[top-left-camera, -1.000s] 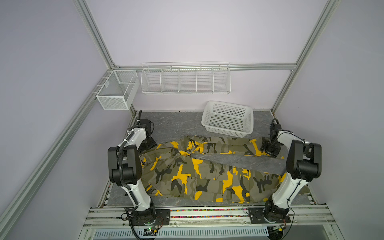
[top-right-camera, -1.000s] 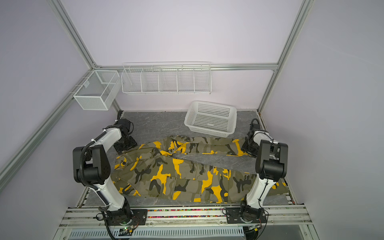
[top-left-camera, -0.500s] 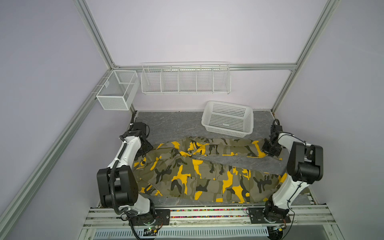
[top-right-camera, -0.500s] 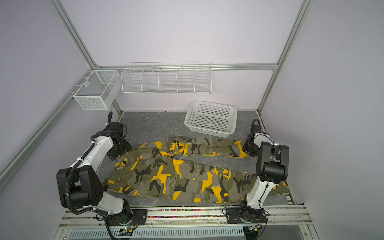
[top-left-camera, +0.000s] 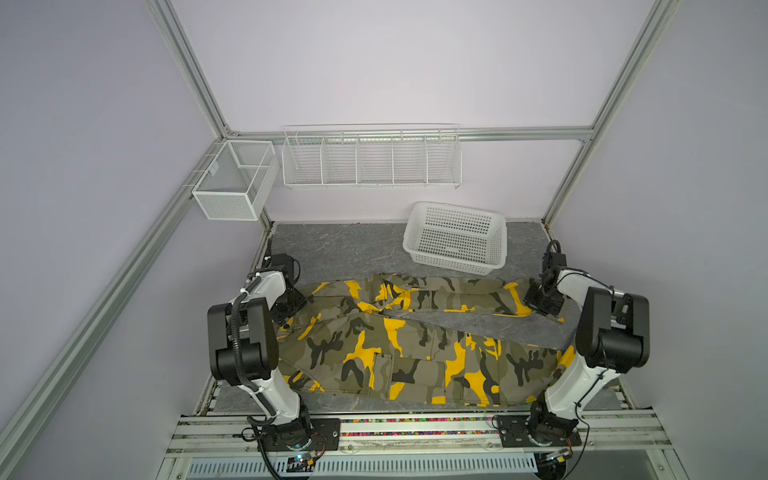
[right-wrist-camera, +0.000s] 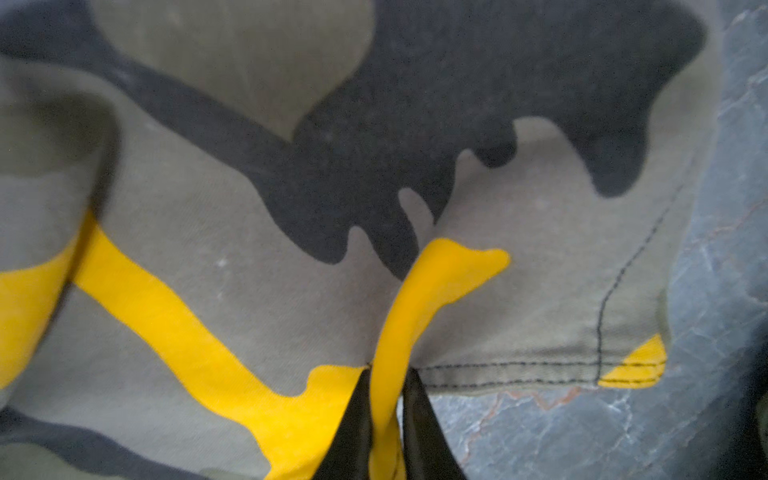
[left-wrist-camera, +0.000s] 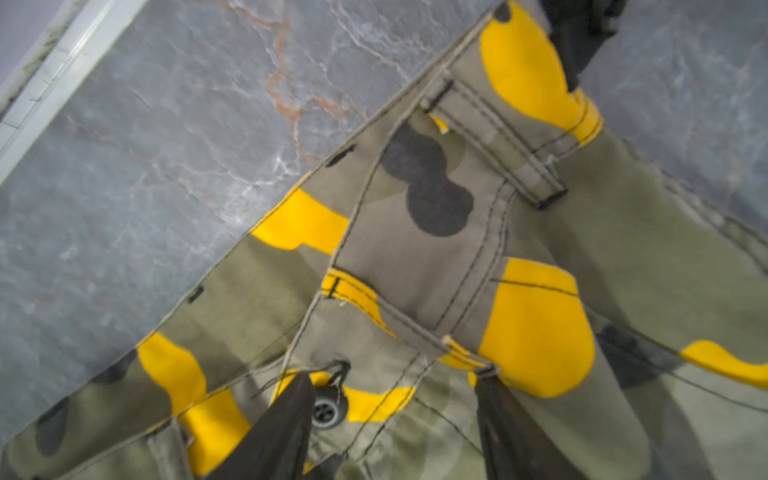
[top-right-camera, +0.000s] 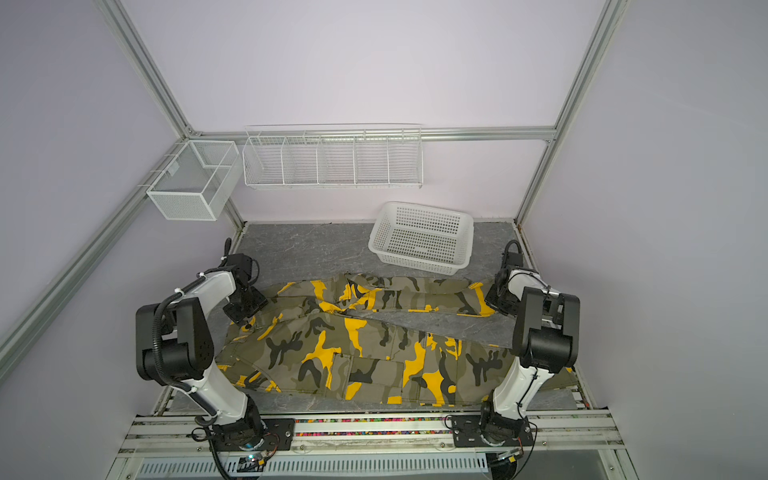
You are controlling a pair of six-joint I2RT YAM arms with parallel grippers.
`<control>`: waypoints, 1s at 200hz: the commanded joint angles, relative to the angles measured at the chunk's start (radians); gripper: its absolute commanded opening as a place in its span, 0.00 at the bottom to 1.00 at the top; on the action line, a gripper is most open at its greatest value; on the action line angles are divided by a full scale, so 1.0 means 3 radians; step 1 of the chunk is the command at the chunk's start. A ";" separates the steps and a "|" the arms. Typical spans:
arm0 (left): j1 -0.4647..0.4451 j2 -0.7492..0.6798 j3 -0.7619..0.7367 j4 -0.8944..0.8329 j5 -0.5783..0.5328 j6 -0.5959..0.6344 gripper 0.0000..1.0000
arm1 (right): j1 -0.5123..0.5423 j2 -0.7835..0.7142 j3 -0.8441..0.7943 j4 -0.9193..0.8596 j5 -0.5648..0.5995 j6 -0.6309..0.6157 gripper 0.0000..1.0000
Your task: Fold and stack the trousers
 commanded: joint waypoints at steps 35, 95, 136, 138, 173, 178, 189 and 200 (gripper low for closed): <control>0.0013 0.0302 0.0021 0.0281 0.0018 0.0118 0.24 | -0.0017 -0.0012 -0.0103 -0.0242 -0.0035 -0.0060 0.16; 0.0028 0.0506 0.0139 0.0206 -0.0247 0.0410 0.14 | -0.0242 -0.0522 -0.0016 -0.0505 0.0204 -0.0207 0.15; 0.0047 0.0544 0.0265 0.0142 -0.0323 0.0546 0.13 | -0.0537 -0.0946 0.0080 -0.0700 0.0292 -0.0314 0.13; 0.0048 0.0546 0.0274 0.0134 -0.0328 0.0551 0.13 | -0.0549 -0.0959 0.0081 -0.0704 0.0301 -0.0318 0.13; 0.0059 0.0607 0.0424 0.0056 -0.0350 0.0681 0.13 | -0.0650 -0.0935 0.0021 -0.0702 0.0346 -0.0401 0.14; 0.0059 0.0614 0.0443 0.0045 -0.0358 0.0695 0.13 | -0.0651 -0.0902 -0.0028 -0.0670 0.0342 -0.0396 0.15; 0.0059 0.0628 0.0465 0.0038 -0.0379 0.0731 0.14 | -0.0666 -0.0799 -0.0161 -0.0562 0.0369 -0.0391 0.17; 0.0059 0.0638 0.0487 0.0033 -0.0385 0.0760 0.14 | -0.0678 -0.0676 -0.0228 -0.0484 0.0414 -0.0435 0.19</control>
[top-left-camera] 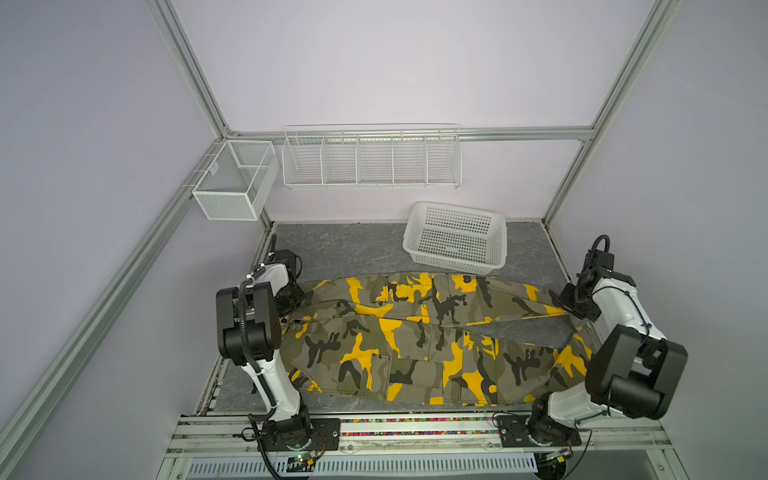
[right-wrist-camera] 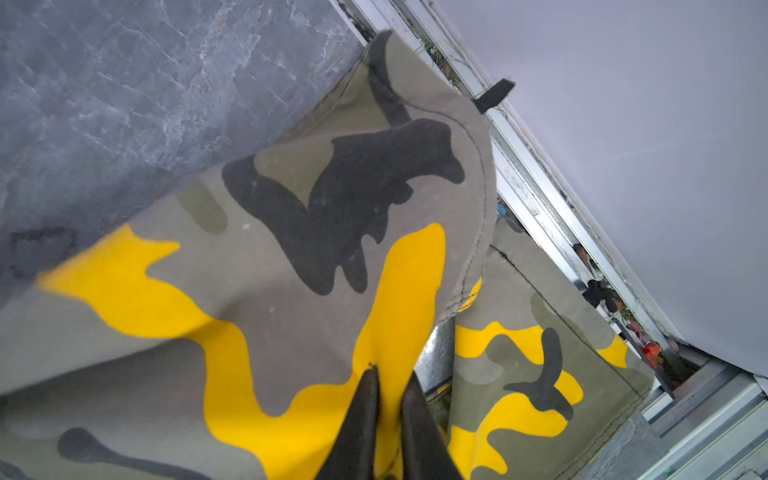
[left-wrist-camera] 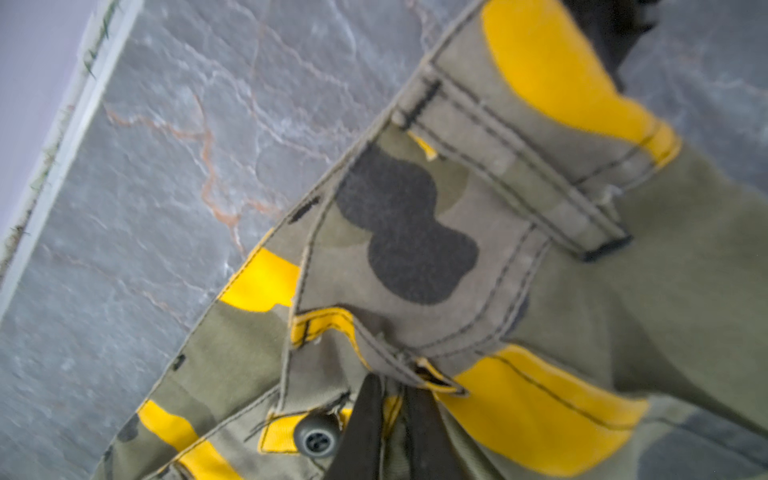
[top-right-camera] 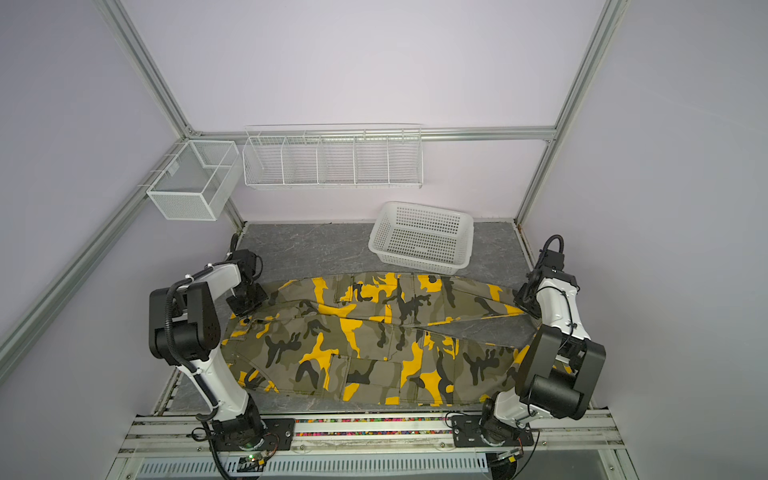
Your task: Fold and stack the trousers
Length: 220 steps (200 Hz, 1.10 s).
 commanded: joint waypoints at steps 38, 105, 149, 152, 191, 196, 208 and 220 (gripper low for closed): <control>0.0058 0.0151 0.0173 -0.0081 -0.0310 0.0286 0.15 | -0.0034 0.0391 -0.0121 0.0037 0.0059 -0.0036 0.39; -0.0089 -0.0348 0.0344 -0.0466 -0.0033 0.0286 0.36 | 0.0224 0.0266 0.0515 -0.0283 -0.0363 -0.0088 0.61; -0.0362 -0.0534 0.0263 -0.0392 0.0506 0.0010 0.46 | 0.0405 0.0822 0.0693 0.0083 -0.0717 -0.0156 0.62; -0.0373 -0.0536 0.0244 -0.0368 0.0525 -0.0003 0.46 | 0.0416 0.0857 0.0707 0.0103 -0.0714 -0.0161 0.62; -0.0464 -0.0418 0.0041 -0.0109 0.0612 -0.0060 0.47 | 0.0433 0.1275 0.0901 0.0236 -0.0666 -0.0214 0.61; -0.0464 -0.0392 0.0030 -0.0096 0.0581 -0.0047 0.47 | 0.0436 0.1319 0.0925 0.0231 -0.0657 -0.0215 0.61; -0.0464 -0.0316 0.0031 -0.0073 0.0525 0.0002 0.47 | 0.0433 0.1427 0.0984 0.0231 -0.0667 -0.0218 0.61; -0.0465 -0.0248 0.0020 -0.0035 0.0459 0.0056 0.47 | 0.0442 0.1526 0.1034 0.0226 -0.0674 -0.0225 0.61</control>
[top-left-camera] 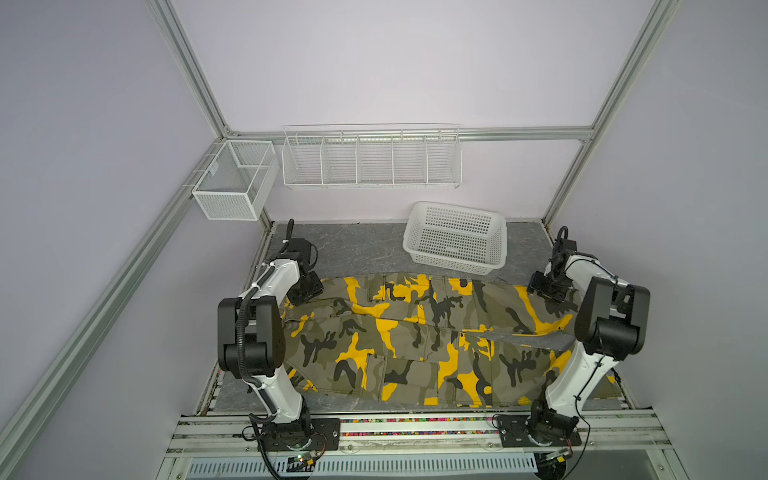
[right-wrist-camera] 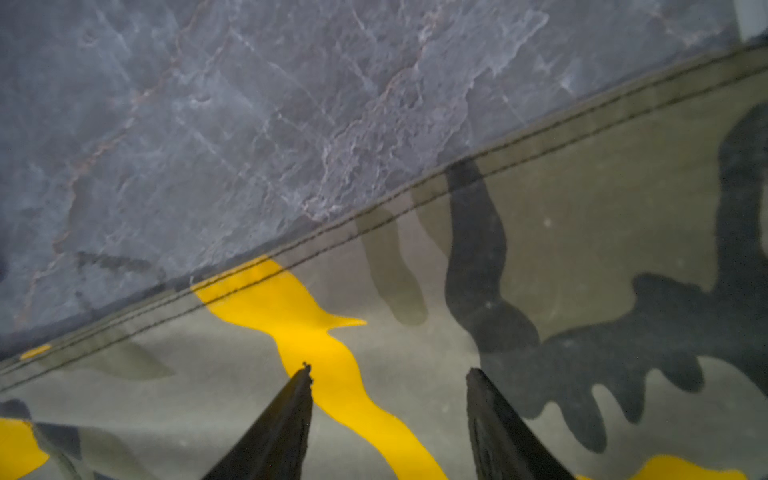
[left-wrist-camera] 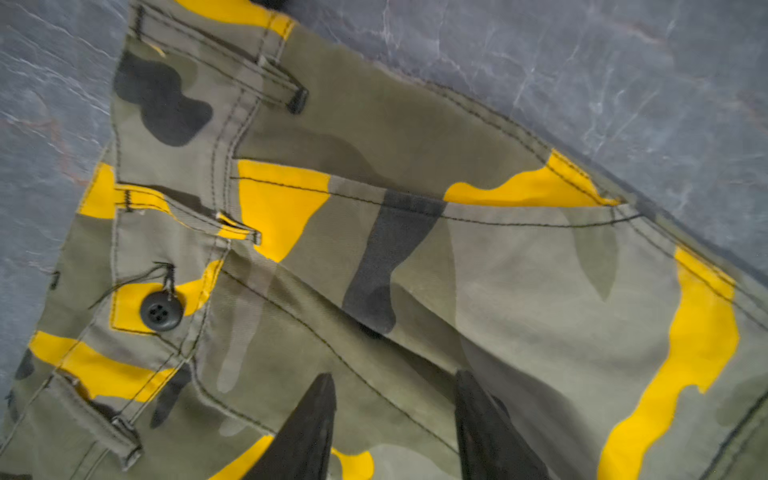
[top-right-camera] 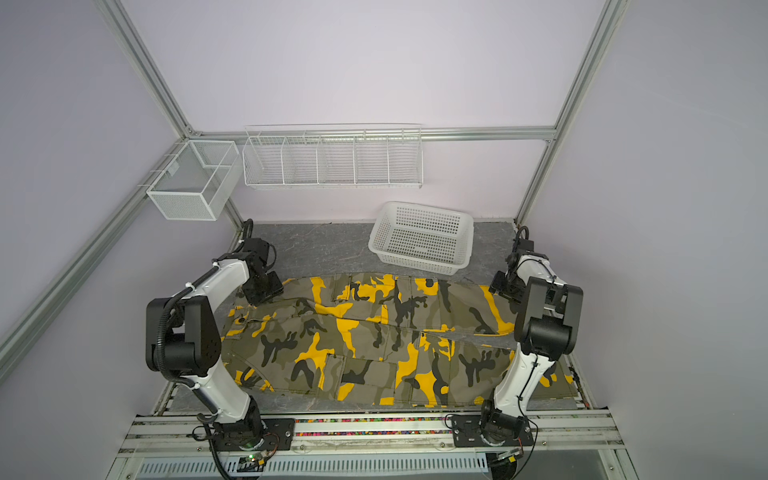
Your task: Fold and stack the trousers
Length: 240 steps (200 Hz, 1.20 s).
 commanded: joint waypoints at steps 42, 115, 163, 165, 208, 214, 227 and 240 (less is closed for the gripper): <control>0.0037 0.0351 -0.0093 0.0203 -0.0309 0.0206 0.47 | 0.0013 0.0430 0.0325 0.0068 -0.0105 -0.0193 0.61; 0.0282 0.0521 -0.0142 0.0300 -0.0512 0.0393 0.47 | 0.0140 0.0675 0.0673 0.0135 -0.0517 -0.0426 0.62; 0.0359 0.0632 0.0094 0.0259 -0.0537 0.0521 0.46 | 0.0061 0.0288 0.0622 -0.0054 -0.0373 -0.0421 0.66; 0.0361 0.0639 0.0108 0.0253 -0.0531 0.0523 0.46 | 0.0057 0.0257 0.0604 -0.0078 -0.0349 -0.0413 0.66; 0.0359 0.0463 0.0284 0.0013 -0.0508 0.0506 0.48 | -0.0091 -0.0169 0.0095 -0.0168 -0.0342 -0.0134 0.67; 0.0350 0.0413 0.0293 -0.0024 -0.0467 0.0510 0.49 | -0.0102 -0.0246 0.0003 -0.0157 -0.0385 -0.0090 0.67; 0.0322 0.0295 0.0319 -0.0160 -0.0441 0.0502 0.50 | -0.0107 -0.0437 -0.0197 -0.0137 -0.0481 0.0020 0.67; 0.0286 0.0132 0.0308 -0.0273 -0.0422 0.0432 0.52 | -0.0098 -0.0651 -0.0420 -0.0134 -0.0543 0.0207 0.67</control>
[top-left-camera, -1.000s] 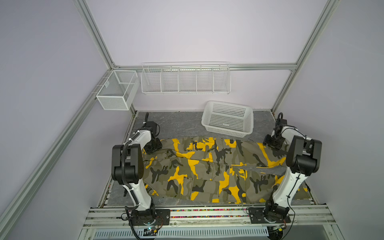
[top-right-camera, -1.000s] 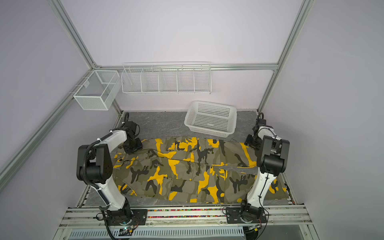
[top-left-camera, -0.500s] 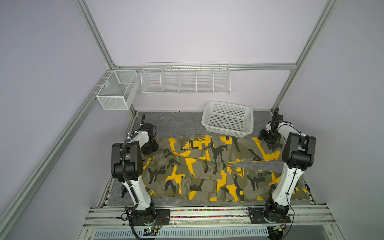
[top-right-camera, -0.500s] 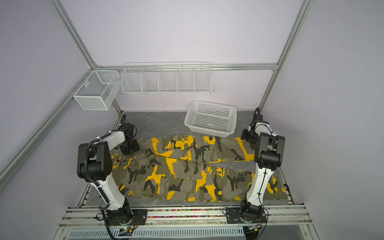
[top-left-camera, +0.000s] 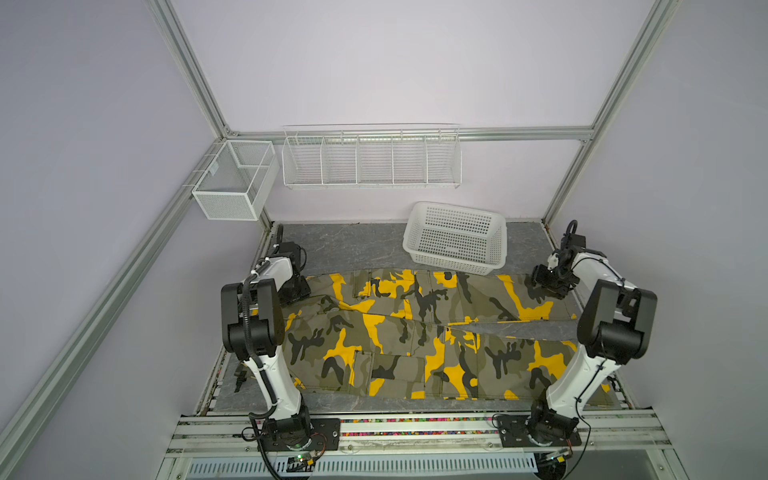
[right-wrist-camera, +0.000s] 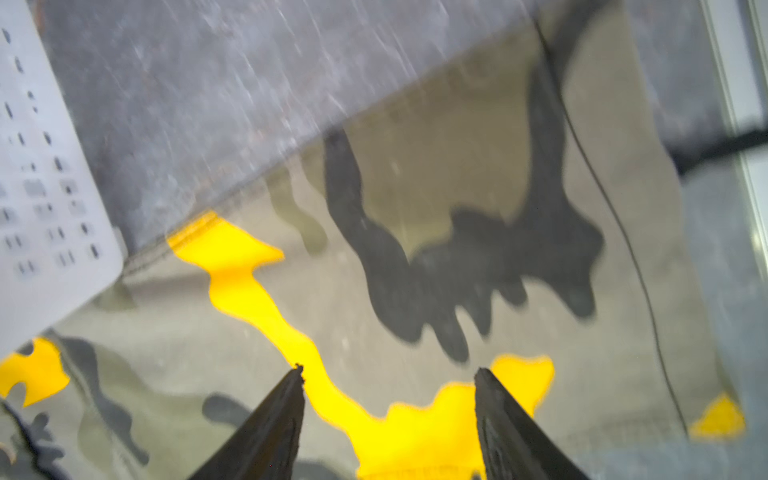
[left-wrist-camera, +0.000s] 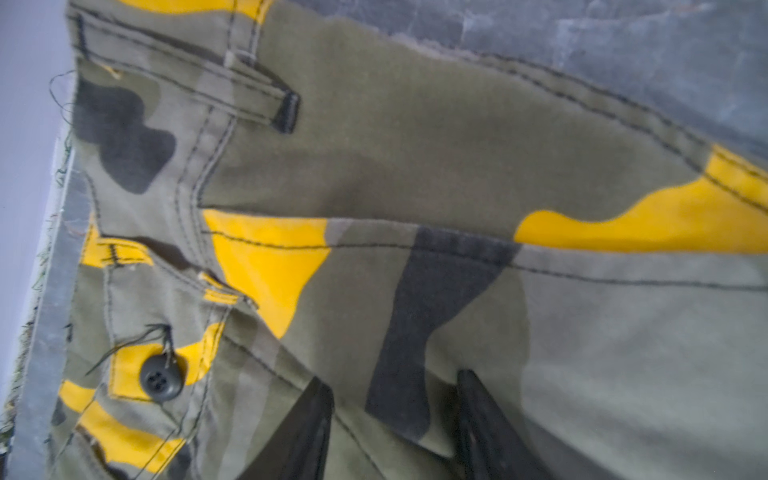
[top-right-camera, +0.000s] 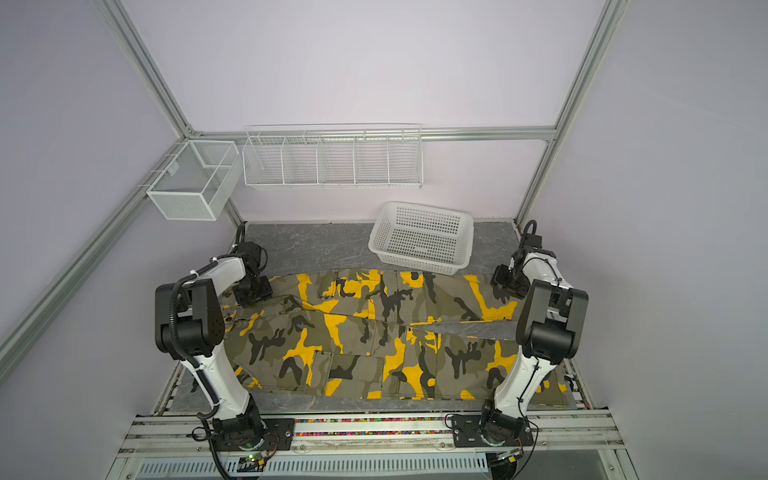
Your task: Fold and stack the trousers
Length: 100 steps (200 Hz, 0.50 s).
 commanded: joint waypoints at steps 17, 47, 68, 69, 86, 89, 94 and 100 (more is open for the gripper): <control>-0.0125 -0.0540 0.0004 -0.0423 0.0134 -0.0171 0.55 | 0.0034 -0.0628 -0.0610 -0.0130 -0.0207 0.0574 0.68; -0.0318 -0.0859 -0.0271 -0.0526 0.0269 -0.0448 0.61 | 0.0096 -0.1242 -0.1114 -0.0274 -0.0236 0.1026 0.70; -0.0405 -0.1077 -0.0617 -0.0392 0.0541 -0.0689 0.62 | 0.0151 -0.1598 -0.1431 -0.0419 -0.0118 0.1198 0.72; -0.0411 -0.1084 -0.0637 -0.0385 0.0550 -0.0695 0.62 | 0.0152 -0.1610 -0.1445 -0.0419 -0.0116 0.1204 0.72; -0.0485 -0.1172 -0.0901 -0.0275 0.0652 -0.0818 0.62 | 0.0157 -0.1763 -0.1756 -0.0351 -0.0136 0.1230 0.72; -0.0492 -0.1181 -0.0942 -0.0249 0.0655 -0.0827 0.62 | 0.0157 -0.1769 -0.1802 -0.0328 -0.0151 0.1230 0.72; -0.0494 -0.1193 -0.1007 -0.0221 0.0662 -0.0847 0.63 | 0.0157 -0.1783 -0.1866 -0.0294 -0.0187 0.1230 0.71; -0.0494 -0.1199 -0.1067 -0.0185 0.0662 -0.0862 0.62 | 0.0160 -0.1791 -0.1939 -0.0239 -0.0218 0.1230 0.71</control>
